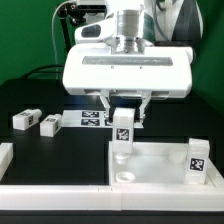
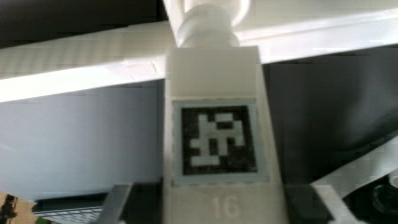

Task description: Assemble square table

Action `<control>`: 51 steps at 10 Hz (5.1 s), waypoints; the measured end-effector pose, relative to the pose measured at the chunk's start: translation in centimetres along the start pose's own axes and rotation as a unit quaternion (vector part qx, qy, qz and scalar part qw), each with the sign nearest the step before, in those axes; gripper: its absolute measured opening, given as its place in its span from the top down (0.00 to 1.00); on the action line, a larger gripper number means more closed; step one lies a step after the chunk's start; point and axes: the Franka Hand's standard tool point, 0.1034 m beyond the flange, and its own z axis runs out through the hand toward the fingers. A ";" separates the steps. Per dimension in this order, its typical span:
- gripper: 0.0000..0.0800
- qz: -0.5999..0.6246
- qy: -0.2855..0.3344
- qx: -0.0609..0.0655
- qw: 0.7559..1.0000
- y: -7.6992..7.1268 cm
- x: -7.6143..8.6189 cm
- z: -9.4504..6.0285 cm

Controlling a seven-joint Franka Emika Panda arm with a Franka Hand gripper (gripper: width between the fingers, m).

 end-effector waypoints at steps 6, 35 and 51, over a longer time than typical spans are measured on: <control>0.64 -0.004 -0.007 0.001 1.000 -0.6 -0.8 1.3; 0.19 0.029 -0.229 0.038 0.972 -2.3 -1.1 2.9; 0.63 0.477 -0.281 -0.090 0.828 -0.4 -1.2 3.6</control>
Offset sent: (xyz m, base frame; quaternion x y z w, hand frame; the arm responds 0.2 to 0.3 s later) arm 0.0099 0.0032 -0.0064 0.0093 0.0199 0.0106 0.9997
